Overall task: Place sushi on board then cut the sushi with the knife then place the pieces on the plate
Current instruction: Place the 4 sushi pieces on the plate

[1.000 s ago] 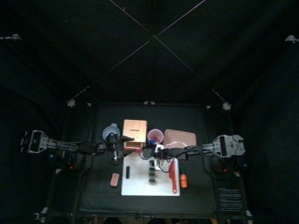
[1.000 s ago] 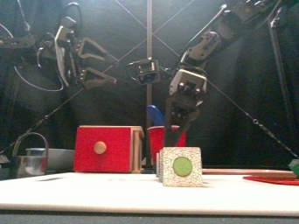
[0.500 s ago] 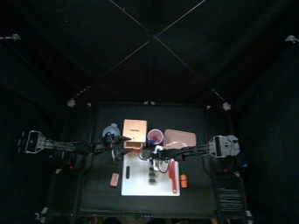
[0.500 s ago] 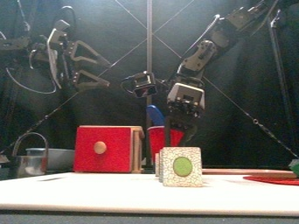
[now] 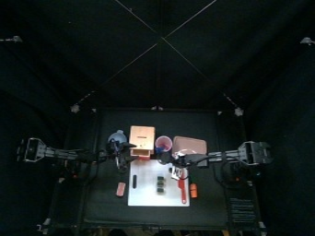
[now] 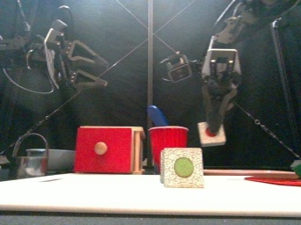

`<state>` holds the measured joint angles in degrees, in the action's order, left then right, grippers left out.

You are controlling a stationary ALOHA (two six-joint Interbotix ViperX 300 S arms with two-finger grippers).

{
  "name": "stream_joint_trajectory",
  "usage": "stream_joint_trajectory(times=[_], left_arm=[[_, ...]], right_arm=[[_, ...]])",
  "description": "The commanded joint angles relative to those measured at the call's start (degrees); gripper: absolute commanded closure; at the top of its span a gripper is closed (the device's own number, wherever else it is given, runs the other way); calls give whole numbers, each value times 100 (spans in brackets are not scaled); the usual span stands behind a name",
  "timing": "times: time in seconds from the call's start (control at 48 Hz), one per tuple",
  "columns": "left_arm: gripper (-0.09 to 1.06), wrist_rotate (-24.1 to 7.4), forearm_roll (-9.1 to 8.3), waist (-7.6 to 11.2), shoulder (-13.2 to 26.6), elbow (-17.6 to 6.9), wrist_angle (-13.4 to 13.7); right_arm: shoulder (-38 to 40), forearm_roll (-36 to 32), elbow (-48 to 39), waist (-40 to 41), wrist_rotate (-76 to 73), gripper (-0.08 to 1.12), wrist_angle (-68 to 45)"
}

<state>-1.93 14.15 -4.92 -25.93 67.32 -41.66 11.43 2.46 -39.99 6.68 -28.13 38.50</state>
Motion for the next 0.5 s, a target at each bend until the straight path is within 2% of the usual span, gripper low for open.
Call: stream_joint_trajectory(times=[0.021,0.312,0.5], left_arm=[[0,-18,-26,-44,-18,-70,-62],[0,-9,-123,-44,-18,-62,-53],[0,0,-123,-35,-18,-9,-53]], right_arm=[[334,-299,-325,369,-1204,56,-202],[-62,-1784,-352,1187,-3911,56,-343],[-457,-2584,-132,1257,-5432,56,-378]])
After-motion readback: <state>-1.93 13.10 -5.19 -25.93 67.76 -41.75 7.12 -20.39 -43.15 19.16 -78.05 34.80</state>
